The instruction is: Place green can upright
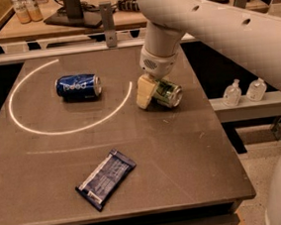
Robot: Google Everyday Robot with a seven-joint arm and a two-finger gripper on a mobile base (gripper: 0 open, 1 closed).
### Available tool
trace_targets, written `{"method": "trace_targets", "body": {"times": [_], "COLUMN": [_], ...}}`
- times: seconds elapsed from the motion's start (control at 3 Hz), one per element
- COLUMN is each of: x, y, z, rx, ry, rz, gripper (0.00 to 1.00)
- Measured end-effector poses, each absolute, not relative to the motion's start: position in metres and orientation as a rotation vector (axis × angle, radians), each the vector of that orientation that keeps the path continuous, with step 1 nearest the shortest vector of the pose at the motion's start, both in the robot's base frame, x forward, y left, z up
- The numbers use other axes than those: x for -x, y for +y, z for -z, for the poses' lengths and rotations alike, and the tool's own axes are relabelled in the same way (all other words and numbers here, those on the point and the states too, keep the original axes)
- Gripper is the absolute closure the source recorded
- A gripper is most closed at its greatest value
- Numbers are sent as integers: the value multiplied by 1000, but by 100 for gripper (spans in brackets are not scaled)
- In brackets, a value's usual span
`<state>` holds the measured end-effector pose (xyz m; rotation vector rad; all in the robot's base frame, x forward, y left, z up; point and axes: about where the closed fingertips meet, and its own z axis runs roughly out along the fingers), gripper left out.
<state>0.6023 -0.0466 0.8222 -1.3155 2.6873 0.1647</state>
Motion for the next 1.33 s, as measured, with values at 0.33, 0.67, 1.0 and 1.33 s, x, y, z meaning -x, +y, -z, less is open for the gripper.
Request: {"method": "trace_targets", "body": {"times": [0.33, 0.67, 1.0, 1.33], "x": [-602, -602, -602, -595], "y": [-47, -47, -44, -32], "z": [-830, -830, -846, -915], "rx": [1316, 1316, 1349, 1338], "ry": [2687, 2687, 2579, 2180], "rz": [-165, -164, -222, -472], "gripper": [87, 100, 100, 100]}}
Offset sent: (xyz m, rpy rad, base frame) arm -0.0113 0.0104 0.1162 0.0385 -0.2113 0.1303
